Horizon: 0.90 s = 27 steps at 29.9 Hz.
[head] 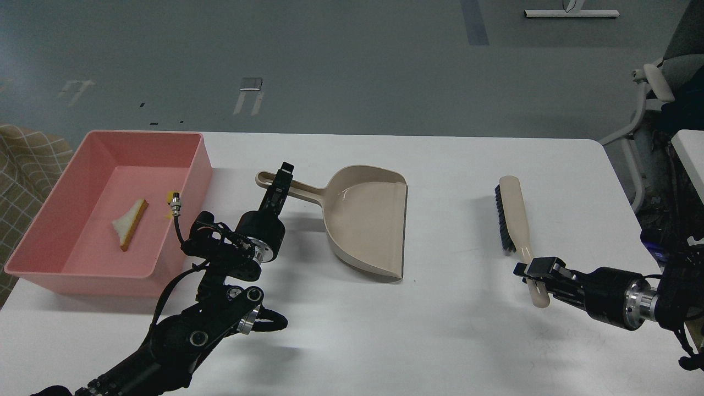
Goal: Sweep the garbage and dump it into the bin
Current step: 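Lower the dustpan back onto the table with the left gripper, then open the left gripper and release the dustpan handle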
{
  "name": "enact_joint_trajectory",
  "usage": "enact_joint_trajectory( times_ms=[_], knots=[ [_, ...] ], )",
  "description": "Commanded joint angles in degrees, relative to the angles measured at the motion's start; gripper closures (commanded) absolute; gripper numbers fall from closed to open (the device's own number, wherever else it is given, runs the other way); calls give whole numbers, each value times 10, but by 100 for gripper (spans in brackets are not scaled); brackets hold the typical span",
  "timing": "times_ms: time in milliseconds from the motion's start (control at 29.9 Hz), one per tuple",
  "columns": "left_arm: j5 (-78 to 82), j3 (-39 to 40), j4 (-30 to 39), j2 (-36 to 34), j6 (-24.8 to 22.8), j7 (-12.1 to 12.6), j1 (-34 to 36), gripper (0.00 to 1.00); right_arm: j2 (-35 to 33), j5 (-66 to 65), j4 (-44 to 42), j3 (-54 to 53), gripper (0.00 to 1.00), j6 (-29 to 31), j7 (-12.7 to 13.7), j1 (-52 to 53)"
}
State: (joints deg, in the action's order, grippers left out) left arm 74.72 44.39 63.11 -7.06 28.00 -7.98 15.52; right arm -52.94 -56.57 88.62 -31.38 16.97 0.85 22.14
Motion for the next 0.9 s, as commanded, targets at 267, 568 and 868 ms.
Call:
enact_joint_trajectory(
  times_ms=[267,568,868],
  knots=[
    [4,-9,11,-13,-15,-3,-55,2,2,3,1,2,100,3,0,-2],
    [3,-9,93,-65,-15,-12,-108,2,1,4,1,1,70,3,2,-14],
    [2,-4,155,-95,-17,-12,-121,2,-5,6,3,-3,8,-4,12,-13]
  ],
)
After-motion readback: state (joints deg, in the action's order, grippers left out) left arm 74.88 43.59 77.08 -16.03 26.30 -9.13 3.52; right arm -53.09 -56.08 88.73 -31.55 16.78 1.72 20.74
